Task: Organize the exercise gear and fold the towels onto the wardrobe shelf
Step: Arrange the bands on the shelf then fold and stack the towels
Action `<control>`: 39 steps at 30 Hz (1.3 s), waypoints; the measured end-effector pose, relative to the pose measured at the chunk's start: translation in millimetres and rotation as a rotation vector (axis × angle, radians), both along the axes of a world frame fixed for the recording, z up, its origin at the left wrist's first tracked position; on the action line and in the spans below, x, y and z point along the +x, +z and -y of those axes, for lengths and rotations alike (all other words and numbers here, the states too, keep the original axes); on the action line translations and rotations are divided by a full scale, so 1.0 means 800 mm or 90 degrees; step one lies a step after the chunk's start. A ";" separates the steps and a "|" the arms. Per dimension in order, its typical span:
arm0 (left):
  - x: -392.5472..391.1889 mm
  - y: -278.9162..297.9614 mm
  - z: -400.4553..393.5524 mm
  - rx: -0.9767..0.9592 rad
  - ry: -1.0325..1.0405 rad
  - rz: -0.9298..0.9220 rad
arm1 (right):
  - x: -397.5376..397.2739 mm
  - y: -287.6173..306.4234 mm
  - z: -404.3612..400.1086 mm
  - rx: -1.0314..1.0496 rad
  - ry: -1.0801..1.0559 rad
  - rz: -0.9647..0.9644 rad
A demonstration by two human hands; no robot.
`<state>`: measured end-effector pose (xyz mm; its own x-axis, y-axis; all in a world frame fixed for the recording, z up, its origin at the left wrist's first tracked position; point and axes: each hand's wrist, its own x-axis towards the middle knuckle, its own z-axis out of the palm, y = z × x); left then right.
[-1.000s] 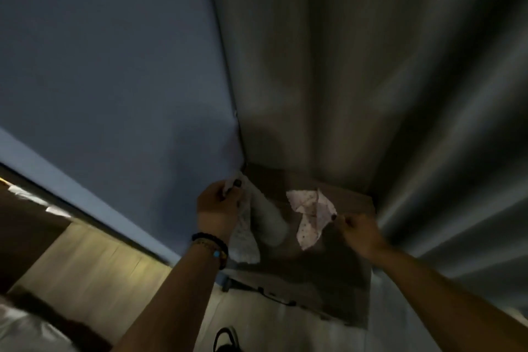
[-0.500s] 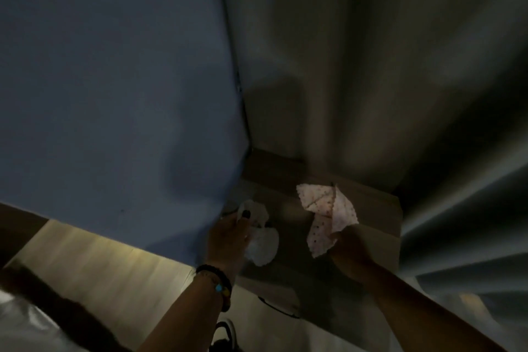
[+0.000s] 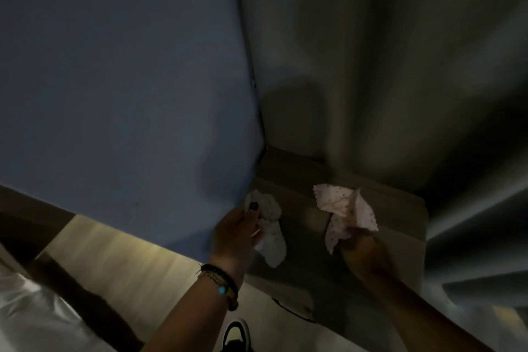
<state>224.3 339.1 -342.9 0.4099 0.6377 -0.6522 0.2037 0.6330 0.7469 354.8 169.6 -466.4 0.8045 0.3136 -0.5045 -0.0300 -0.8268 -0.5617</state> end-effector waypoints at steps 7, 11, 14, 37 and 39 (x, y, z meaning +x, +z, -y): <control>-0.039 0.070 0.021 0.124 0.012 0.071 | -0.033 0.172 -0.001 -0.013 0.341 -0.013; -0.069 0.118 0.034 0.260 -0.029 0.051 | -0.074 0.253 0.016 0.233 0.167 0.150; -0.091 0.148 0.042 0.328 -0.005 0.101 | -0.097 0.294 0.012 0.308 0.193 0.153; -0.290 0.239 -0.096 0.494 0.073 0.189 | -0.294 0.357 -0.200 0.440 0.522 -0.051; -0.313 0.237 -0.124 0.509 0.096 0.167 | -0.318 0.352 -0.230 0.442 0.516 -0.050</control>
<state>-25.7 438.5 -153.2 0.3583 0.9258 0.1206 -0.0820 -0.0974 0.9919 100.7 353.8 -185.1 0.2005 0.9783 -0.0518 0.3286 -0.1169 -0.9372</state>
